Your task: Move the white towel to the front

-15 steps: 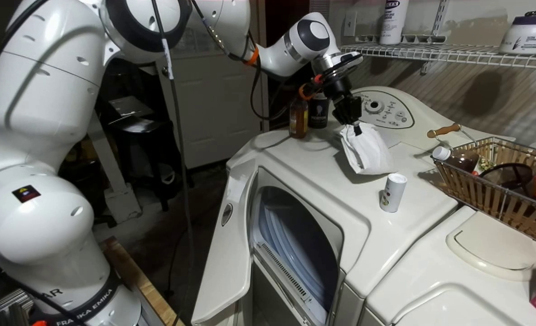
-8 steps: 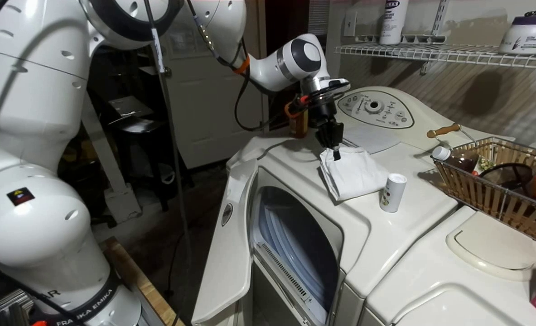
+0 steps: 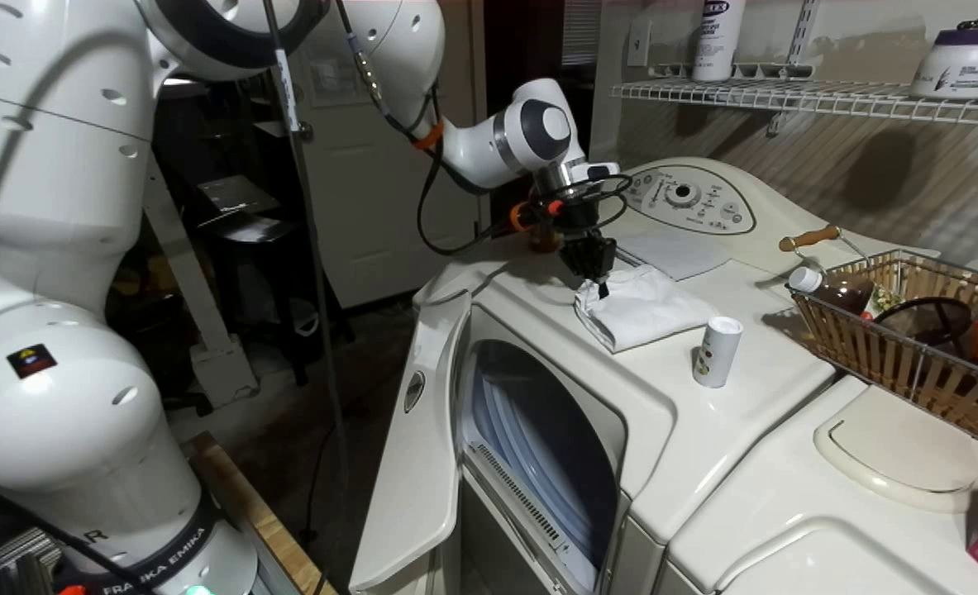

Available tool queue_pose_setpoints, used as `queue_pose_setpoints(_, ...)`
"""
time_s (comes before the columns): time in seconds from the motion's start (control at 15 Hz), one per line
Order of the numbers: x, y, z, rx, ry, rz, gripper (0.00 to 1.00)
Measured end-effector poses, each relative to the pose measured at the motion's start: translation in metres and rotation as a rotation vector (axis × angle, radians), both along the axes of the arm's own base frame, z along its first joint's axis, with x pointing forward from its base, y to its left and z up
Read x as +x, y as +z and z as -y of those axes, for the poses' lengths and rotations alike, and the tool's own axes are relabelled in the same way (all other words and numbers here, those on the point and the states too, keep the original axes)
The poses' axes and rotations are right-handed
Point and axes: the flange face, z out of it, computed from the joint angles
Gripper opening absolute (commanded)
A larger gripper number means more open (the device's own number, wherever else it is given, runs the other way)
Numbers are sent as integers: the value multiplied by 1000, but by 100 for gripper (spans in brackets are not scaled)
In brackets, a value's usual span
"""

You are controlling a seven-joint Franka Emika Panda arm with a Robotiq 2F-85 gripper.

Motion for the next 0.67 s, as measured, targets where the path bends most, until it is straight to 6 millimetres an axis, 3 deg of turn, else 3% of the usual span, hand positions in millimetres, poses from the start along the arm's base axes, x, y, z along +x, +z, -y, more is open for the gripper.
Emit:
queue_pose_setpoints(0.2, -4, -2, -8, 19, 73, -20, 60)
queue_pose_setpoints(0.33, -7, 7, -14, 34, 95, -19, 74)
queue_pose_setpoints(0.53, -12, 43, -27, 76, 101, 24, 94)
queue_pose_setpoints(0.67, -18, 77, -35, 134, 90, 51, 100)
